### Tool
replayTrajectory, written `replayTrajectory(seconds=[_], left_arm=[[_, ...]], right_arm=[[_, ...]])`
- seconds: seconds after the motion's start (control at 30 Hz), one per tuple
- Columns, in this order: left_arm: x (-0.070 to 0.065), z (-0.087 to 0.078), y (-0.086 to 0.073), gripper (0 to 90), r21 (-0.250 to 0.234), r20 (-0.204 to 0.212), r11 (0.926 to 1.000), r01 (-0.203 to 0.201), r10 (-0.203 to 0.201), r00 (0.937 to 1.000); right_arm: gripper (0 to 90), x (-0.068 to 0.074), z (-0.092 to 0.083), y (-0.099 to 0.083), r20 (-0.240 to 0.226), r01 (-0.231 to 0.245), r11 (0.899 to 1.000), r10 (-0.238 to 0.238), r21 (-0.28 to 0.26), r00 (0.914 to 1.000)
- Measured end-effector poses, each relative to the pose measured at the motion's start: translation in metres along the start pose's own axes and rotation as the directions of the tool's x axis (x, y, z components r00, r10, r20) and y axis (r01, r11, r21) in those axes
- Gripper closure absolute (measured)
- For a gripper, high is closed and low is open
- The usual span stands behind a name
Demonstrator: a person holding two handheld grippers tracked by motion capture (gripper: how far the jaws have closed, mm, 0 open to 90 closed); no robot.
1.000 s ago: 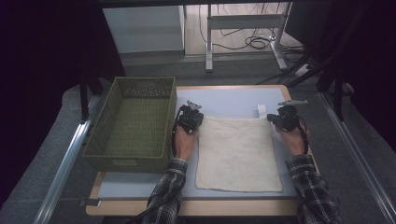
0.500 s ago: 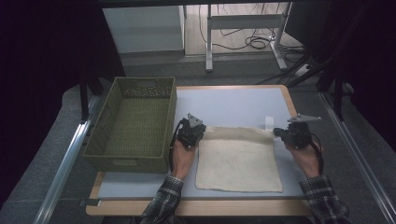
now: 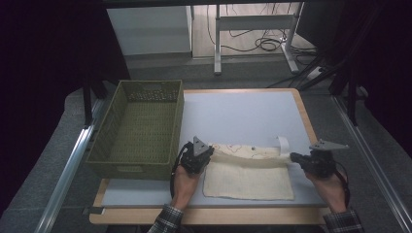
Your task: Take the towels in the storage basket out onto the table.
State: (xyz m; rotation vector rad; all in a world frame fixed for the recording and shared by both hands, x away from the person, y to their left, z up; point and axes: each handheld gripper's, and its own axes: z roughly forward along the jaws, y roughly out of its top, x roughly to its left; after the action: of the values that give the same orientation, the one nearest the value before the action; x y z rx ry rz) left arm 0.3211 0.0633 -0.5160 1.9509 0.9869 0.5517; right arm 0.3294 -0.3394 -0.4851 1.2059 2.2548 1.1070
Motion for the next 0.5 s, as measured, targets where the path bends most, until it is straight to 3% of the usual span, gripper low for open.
replayTrajectory(seconds=[0.5], left_arm=[[-0.013, -0.032, -0.036, 85.0, -0.016, 0.075, 0.9998, 0.013, -0.012, 0.9971]], right_arm=[[87.4, 0.037, -0.03, -0.035, -0.056, 0.043, 0.999, -0.043, -0.003, 0.9975]])
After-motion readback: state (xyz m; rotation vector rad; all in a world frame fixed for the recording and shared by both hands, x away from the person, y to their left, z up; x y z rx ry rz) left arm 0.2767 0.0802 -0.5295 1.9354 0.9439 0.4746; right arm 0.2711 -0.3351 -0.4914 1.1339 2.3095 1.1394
